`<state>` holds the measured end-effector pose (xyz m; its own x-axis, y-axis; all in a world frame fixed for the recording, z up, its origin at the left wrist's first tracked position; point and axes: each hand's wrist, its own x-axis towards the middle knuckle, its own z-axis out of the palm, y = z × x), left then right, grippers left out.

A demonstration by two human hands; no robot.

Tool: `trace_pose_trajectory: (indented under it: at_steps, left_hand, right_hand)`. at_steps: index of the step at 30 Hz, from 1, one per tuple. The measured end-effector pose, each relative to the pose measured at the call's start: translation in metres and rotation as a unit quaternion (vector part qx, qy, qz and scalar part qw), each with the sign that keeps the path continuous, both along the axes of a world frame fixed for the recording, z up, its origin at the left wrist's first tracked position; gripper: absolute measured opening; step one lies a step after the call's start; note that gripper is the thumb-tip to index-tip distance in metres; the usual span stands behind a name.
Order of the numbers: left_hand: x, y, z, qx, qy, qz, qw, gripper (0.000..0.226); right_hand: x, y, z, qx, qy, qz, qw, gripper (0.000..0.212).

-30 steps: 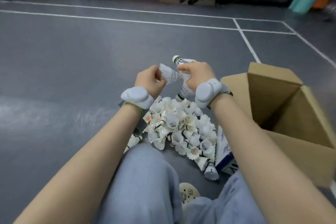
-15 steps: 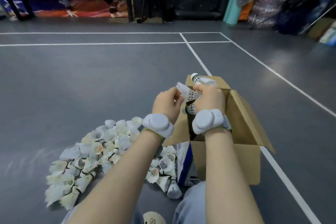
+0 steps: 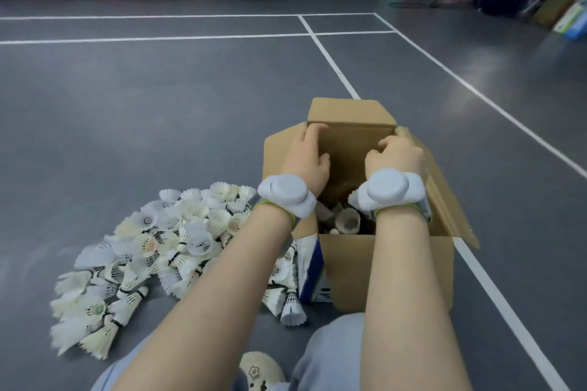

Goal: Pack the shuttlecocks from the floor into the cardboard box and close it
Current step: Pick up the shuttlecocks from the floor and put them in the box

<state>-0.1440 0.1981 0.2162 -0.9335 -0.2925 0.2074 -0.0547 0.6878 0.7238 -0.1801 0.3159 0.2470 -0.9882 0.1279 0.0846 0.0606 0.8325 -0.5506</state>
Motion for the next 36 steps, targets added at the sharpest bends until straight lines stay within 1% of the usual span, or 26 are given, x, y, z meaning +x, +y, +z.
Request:
trace_pose_trajectory:
  at_steps: [5, 11, 13, 15, 17, 19, 21, 23, 24, 26, 29, 32, 34, 36]
  left_hand:
    - [0.014, -0.023, 0.008, -0.007, -0.020, 0.046, 0.999, 0.039]
    - [0.048, -0.067, 0.016, -0.023, -0.033, 0.058, 0.998, 0.040]
    - [0.062, -0.084, 0.015, -0.030, -0.035, 0.063, 0.997, 0.039]
    - [0.087, -0.117, 0.007, -0.027, -0.047, 0.091, 0.994, 0.036]
    - [0.103, -0.142, -0.001, -0.001, -0.065, 0.120, 0.991, 0.031]
    - [0.128, -0.175, -0.015, 0.015, -0.105, 0.151, 0.983, 0.027]
    - [0.165, -0.213, -0.040, 0.012, -0.163, 0.183, 0.969, 0.025]
    - [0.202, -0.249, -0.075, -0.002, -0.227, 0.223, 0.948, 0.024]
    - [0.228, -0.268, -0.101, 0.004, -0.264, 0.254, 0.930, 0.024]
    - [0.258, -0.281, -0.136, 0.032, -0.296, 0.294, 0.908, 0.025]
    - [0.290, -0.291, -0.181, 0.065, -0.329, 0.325, 0.884, 0.031]
    - [0.313, -0.295, -0.230, 0.090, -0.374, 0.357, 0.851, 0.041]
    - [0.319, -0.291, -0.257, 0.097, -0.393, 0.379, 0.832, 0.048]
    - [0.320, -0.286, -0.279, 0.082, -0.400, 0.398, 0.821, 0.058]
  right_hand:
    - [0.007, -0.026, 0.001, -0.004, -0.027, 0.069, 0.997, 0.026]
    - [0.029, -0.082, -0.004, -0.007, -0.060, 0.172, 0.983, 0.026]
    - [0.037, -0.103, -0.009, 0.008, -0.063, 0.211, 0.975, 0.025]
    - [0.055, -0.140, -0.016, 0.024, -0.076, 0.270, 0.959, 0.021]
    - [0.067, -0.165, -0.021, 0.032, -0.099, 0.316, 0.943, 0.025]
    - [0.080, -0.192, -0.036, 0.053, -0.132, 0.362, 0.921, 0.028]
    - [0.097, -0.221, -0.063, 0.090, -0.169, 0.410, 0.892, 0.030]
    - [0.112, -0.248, -0.097, 0.134, -0.217, 0.440, 0.861, 0.032]
    - [0.126, -0.266, -0.126, 0.158, -0.251, 0.455, 0.840, 0.033]
    - [0.135, -0.272, -0.165, 0.185, -0.307, 0.465, 0.810, 0.034]
    - [0.144, -0.277, -0.217, 0.168, -0.357, 0.458, 0.797, 0.036]
    - [0.158, -0.287, -0.270, 0.170, -0.381, 0.464, 0.782, 0.037]
    - [0.164, -0.292, -0.296, 0.163, -0.373, 0.470, 0.783, 0.035]
    - [0.170, -0.296, -0.315, 0.156, -0.345, 0.488, 0.786, 0.034]
